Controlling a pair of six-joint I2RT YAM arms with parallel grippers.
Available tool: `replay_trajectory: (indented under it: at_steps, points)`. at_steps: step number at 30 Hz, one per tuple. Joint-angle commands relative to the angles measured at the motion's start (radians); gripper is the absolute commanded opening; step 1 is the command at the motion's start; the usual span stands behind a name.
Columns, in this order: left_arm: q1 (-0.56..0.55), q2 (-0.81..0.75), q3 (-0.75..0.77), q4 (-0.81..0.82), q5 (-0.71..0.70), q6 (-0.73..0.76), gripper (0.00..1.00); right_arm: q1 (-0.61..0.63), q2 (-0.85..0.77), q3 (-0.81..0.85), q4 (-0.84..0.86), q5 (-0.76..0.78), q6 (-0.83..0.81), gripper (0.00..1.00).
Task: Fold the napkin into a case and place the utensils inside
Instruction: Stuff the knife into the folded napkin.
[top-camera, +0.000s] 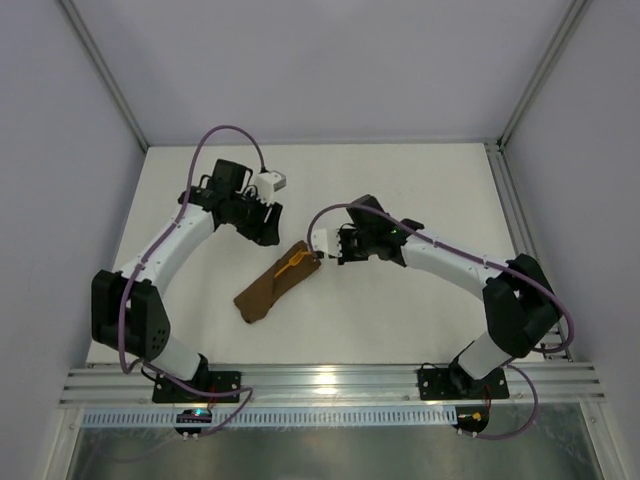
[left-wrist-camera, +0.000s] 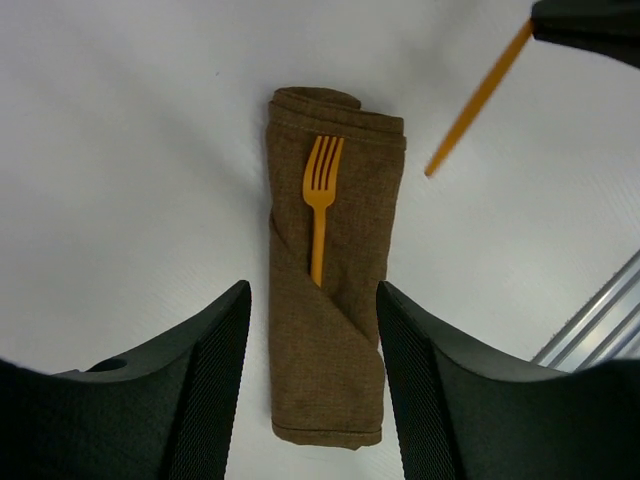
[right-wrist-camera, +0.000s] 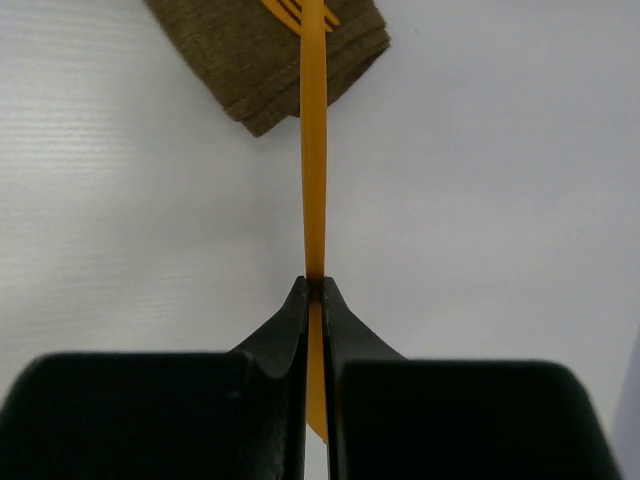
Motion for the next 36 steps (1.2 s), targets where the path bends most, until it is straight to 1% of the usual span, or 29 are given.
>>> replay_trajectory:
  at_steps: [1,3,4,5,7,12,15,19,24,29,33,36]
  points:
    - [0.034,0.007,0.005,-0.013,-0.1,-0.023,0.56,0.091,0.034,0.073,-0.082,0.057,-0.354,0.03]
    - [0.038,0.084,0.011,-0.003,-0.104,-0.037,0.54,0.108,0.117,0.178,-0.167,0.097,-0.415,0.03]
    - [0.038,0.107,0.011,0.007,-0.104,-0.037,0.54,0.118,0.146,0.208,-0.194,0.127,-0.44,0.03]
    - [0.038,0.127,0.011,0.02,-0.104,-0.039,0.54,0.14,0.192,0.233,-0.215,0.191,-0.467,0.03]
    - [0.038,0.177,0.014,0.057,-0.088,-0.025,0.53,0.163,0.228,0.277,-0.254,0.238,-0.544,0.03]
    - [0.032,0.254,0.026,0.08,-0.037,0.001,0.53,0.211,0.307,0.366,-0.315,0.269,-0.601,0.03]
    - [0.026,0.263,0.022,0.094,-0.02,0.003,0.53,0.223,0.347,0.391,-0.34,0.316,-0.598,0.03]
    - [0.023,0.274,0.011,0.114,-0.02,-0.005,0.53,0.255,0.364,0.4,-0.32,0.295,-0.574,0.03]
    - [0.006,0.297,-0.015,0.126,-0.038,-0.016,0.5,0.286,0.413,0.441,-0.334,0.307,-0.474,0.03]
    - [0.002,0.319,-0.047,0.168,-0.078,-0.036,0.46,0.31,0.4,0.392,-0.248,0.293,-0.44,0.03]
    - [0.002,0.326,-0.047,0.185,-0.083,-0.049,0.45,0.318,0.409,0.388,-0.217,0.295,-0.428,0.03]
    - [0.002,0.335,-0.051,0.201,-0.055,-0.06,0.45,0.321,0.413,0.395,-0.211,0.243,-0.409,0.03]
